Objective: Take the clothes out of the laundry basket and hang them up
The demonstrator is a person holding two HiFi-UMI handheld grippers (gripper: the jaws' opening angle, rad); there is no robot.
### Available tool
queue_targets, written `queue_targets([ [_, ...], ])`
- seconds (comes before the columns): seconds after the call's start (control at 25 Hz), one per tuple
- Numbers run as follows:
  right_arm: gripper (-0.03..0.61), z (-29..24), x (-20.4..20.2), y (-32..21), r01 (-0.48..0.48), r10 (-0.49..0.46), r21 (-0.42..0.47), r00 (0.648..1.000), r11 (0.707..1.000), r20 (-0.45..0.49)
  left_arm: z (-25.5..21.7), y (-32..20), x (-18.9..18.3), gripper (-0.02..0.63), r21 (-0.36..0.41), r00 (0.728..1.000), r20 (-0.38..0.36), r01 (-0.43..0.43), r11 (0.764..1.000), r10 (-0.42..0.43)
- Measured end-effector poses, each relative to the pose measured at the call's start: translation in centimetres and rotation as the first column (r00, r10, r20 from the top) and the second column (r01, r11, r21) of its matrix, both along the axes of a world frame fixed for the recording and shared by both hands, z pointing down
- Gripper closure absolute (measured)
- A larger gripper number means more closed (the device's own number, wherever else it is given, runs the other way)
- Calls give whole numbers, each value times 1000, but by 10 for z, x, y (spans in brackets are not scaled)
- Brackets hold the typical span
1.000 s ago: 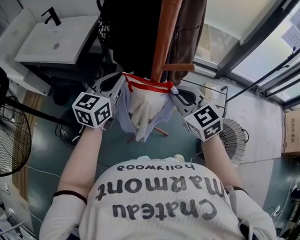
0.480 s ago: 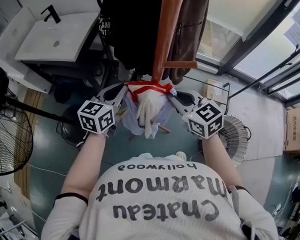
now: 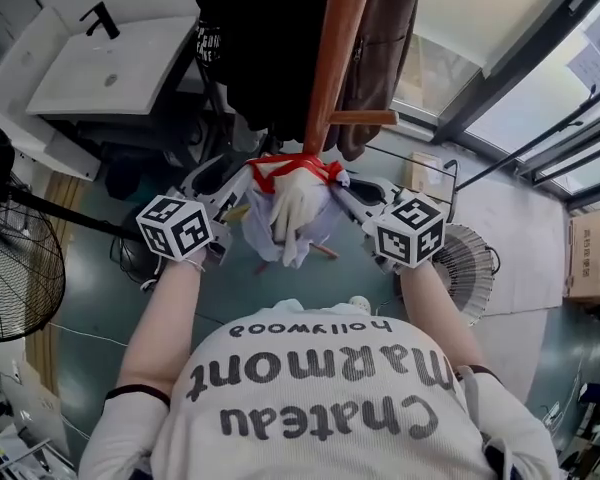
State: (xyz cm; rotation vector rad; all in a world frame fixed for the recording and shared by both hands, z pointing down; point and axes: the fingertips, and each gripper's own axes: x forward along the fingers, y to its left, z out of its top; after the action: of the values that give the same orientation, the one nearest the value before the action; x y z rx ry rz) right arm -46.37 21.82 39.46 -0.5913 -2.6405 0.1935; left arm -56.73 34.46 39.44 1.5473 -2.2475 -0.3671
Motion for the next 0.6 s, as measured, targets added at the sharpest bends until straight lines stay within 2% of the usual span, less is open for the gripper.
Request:
queue_targets([
  [0.16,534,6,5,1,-12,11,-35,1000,999,-18,-14,18,-11,405,71,996,-48,75,995,-71],
  [0.24,534,8,8,2,-17,16,-54,1000,998,-23,-20,28,-12,416,71,996,-23,93,993,-91],
  [0.36,532,9,8,7,-20,19,-87,1000,996,-19,-31,33,-3,425,73,997,32,73,995,-76],
  [0.6,531,9,8,16,-31,30,-112,1000,993,-9,-52,31,21,565,82,991,121,45,996,-55],
])
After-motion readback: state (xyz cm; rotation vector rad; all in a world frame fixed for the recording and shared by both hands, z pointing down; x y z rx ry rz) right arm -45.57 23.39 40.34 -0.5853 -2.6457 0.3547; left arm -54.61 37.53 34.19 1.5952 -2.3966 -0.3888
